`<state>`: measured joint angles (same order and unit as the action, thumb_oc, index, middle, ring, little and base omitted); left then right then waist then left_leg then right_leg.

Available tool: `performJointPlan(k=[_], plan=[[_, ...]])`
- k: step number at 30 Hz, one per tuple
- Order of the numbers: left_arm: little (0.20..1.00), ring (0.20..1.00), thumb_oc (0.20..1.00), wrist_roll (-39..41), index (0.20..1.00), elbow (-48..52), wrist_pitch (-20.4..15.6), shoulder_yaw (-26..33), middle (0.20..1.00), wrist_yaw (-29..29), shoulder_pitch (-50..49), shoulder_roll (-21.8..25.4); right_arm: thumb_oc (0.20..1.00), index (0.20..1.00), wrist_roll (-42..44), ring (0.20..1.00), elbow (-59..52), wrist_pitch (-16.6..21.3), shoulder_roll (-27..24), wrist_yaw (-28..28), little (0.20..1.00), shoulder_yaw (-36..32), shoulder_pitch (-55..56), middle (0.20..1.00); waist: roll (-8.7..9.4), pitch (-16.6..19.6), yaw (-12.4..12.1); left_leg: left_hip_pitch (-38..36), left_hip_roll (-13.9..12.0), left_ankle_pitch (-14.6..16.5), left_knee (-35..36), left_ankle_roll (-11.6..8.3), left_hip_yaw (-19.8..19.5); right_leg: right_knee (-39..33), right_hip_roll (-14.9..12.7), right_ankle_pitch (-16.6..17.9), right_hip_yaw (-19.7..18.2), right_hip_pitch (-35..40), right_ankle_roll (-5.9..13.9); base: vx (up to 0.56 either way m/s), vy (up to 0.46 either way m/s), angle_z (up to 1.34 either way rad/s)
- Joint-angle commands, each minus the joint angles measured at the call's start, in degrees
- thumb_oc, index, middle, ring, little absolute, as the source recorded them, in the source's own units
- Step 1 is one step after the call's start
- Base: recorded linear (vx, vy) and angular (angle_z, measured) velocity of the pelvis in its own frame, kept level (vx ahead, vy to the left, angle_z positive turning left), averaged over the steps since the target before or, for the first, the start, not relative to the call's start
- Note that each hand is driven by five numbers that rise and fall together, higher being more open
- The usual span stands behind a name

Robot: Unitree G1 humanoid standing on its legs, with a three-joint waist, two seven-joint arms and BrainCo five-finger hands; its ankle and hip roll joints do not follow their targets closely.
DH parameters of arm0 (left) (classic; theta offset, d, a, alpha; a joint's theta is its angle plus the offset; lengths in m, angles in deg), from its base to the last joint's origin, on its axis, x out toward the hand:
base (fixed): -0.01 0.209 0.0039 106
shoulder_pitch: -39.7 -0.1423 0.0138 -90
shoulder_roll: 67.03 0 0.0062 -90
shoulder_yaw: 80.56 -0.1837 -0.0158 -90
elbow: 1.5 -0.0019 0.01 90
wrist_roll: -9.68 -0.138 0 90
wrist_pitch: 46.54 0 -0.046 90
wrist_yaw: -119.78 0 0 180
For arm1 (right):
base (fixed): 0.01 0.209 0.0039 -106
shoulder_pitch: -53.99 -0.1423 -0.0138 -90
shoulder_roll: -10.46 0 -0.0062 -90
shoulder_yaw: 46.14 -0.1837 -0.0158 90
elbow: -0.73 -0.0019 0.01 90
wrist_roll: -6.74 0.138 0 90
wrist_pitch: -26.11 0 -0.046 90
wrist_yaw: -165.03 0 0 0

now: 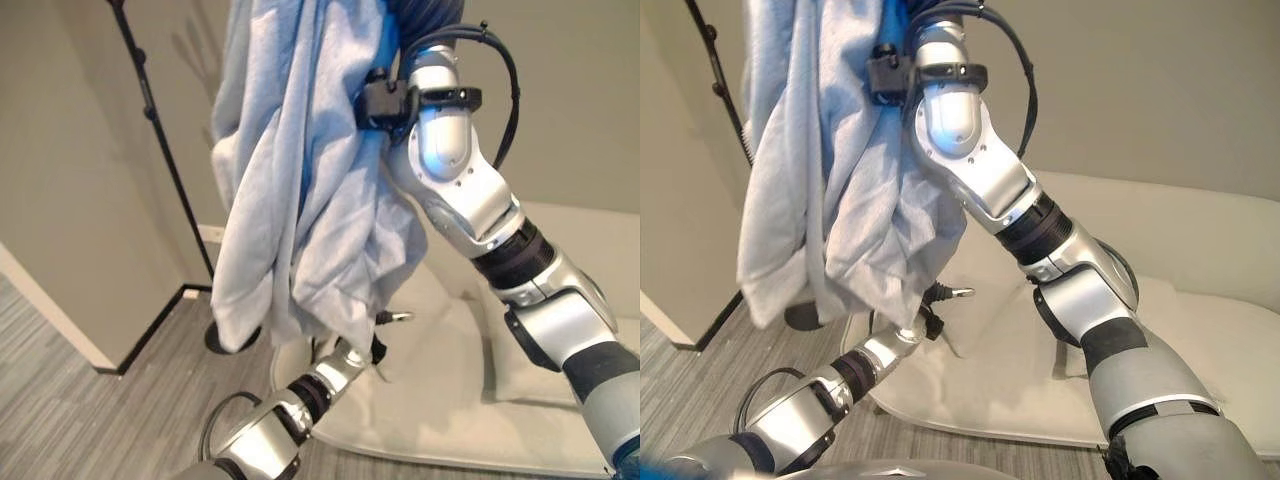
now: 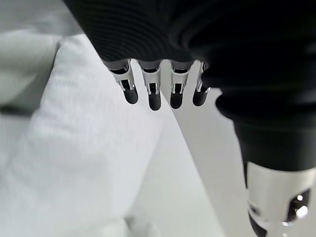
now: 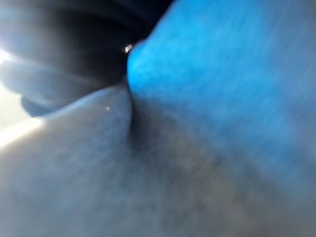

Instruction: Hang the clothes on the sofa on the clothes rack.

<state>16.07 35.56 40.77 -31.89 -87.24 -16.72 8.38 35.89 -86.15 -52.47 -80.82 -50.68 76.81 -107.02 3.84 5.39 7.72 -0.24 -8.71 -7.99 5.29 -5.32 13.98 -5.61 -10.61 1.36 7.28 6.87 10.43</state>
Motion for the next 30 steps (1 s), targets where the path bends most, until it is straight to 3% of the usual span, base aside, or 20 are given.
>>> performJointPlan(k=[1,2,3,6,10,16,22,26,30], plan=[[1.0,1.0,1.0,-7.06,1.0,-3.26,-1.75,2.97,1.0,-7.77,8.77,-0.14,0.2,0.2,0.45,0.2,0.64,4.5,-5.71,-0.48,0.2,-0.61,-6.45,0.2,0.56,-1.05,-2.27,0.99,-5.38,2.48,-0.29,-2.97,0.15,4.29,-1.61,-1.97,3.55,-2.04,-1.15,0.01,0.002,-0.26],[1.0,1.0,1.0,-7.09,1.0,-3.14,-1.69,2.94,1.0,-7.79,8.69,-0.09,0.2,0.2,0.44,0.2,0.6,4.49,-5.7,-0.49,0.2,-0.64,-6.4,0.2,0.6,-1.05,-2.31,0.94,-5.38,2.49,-0.29,-2.97,0.2,4.29,-1.62,-1.97,3.5,-2.03,-1.15,0.0,0.004,-0.18],[1.0,1.0,1.0,-10.54,1.0,3.83,-1.91,3.83,1.0,-11.37,6.45,3.68,0.2,0.2,-0.64,0.2,-1.09,4.55,-8.33,-0.85,0.2,-0.92,-6.3,0.2,0.4,-1.42,-2.7,0.75,-5.42,2.6,-0.29,-2.79,0.37,4.27,-1.69,-1.97,3.18,-2.24,-1.07,0.01,0.005,-0.2],[1.0,1.0,1.0,-17.62,1.0,18.48,-1.83,6.53,1.0,-14.27,-0.13,10.87,0.2,0.2,-3.0,0.2,-1.49,3.89,-10.09,-1.35,0.2,-1.49,-6.18,0.2,0.51,-1.68,-4.32,0.19,-5.51,2.95,-0.29,-2.5,0.66,4.08,-1.67,-2.12,3.05,-2.06,-1.04,0.03,0.006,-0.11],[1.0,1.0,1.0,-25.66,1.0,23.78,-0.01,9.71,1.0,-15.07,-5.13,16.0,0.2,0.2,-4.24,0.2,0.18,3.35,-9.94,-1.1,0.2,-2.53,-6.83,0.2,1.08,-1.29,-6.04,-0.39,-5.5,3.21,-0.29,-2.35,0.42,3.79,-1.47,-2.4,3.46,-1.02,-1.17,0.03,-0.003,-0.03],[1.0,1.0,1.0,-23.54,1.0,18.29,0.31,10.55,1.0,-13.71,-5.91,13.69,0.2,0.2,-2.8,0.2,0.05,3.88,-8.79,-0.15,0.2,-3.25,-7.37,0.2,1.59,-0.71,-6.06,-0.35,-5.43,3.16,-0.29,-2.4,-0.23,3.75,-1.22,-2.67,4.44,-0.41,-1.32,0.01,-0.003,0.09],[1.0,1.0,1.0,-20.63,1.0,1.13,1.96,7.07,1.0,-14.02,-0.15,7.54,0.2,0.2,1.66,0.2,-2.36,6.33,-8.17,1.38,0.2,-1.29,-7.9,0.2,1.84,-0.12,-4.34,-0.26,-5.31,3.19,-0.29,-2.56,-0.17,3.99,-1.29,-2.76,4.7,-0.45,-1.3,0.0,0.0,0.01],[1.0,1.0,1.0,-17.65,1.0,-10.41,3.59,7.06,1.0,-16.39,5.83,4.96,0.2,0.2,8.84,0.2,-5.64,9.47,-10.28,4.44,0.2,3.29,-8.83,0.2,1.94,0.24,-1.92,-0.51,-5.39,3.27,-0.29,-2.62,1.09,4.1,-1.55,-2.23,3.58,-1.46,-0.9,0.0,0.005,-0.04],[1.0,1.0,1.0,-15.41,1.0,-12.97,3.62,8.58,1.0,-19.49,8.94,6.58,0.2,0.2,11.45,0.2,-8.61,11.0,-14.25,5.11,0.2,6.34,-10.61,0.2,1.89,0.25,-0.47,-1.16,-5.6,3.63,-0.29,-2.58,2.5,4.04,-1.58,-1.88,1.95,-2.45,-0.55,0.0,0.016,-0.17]])
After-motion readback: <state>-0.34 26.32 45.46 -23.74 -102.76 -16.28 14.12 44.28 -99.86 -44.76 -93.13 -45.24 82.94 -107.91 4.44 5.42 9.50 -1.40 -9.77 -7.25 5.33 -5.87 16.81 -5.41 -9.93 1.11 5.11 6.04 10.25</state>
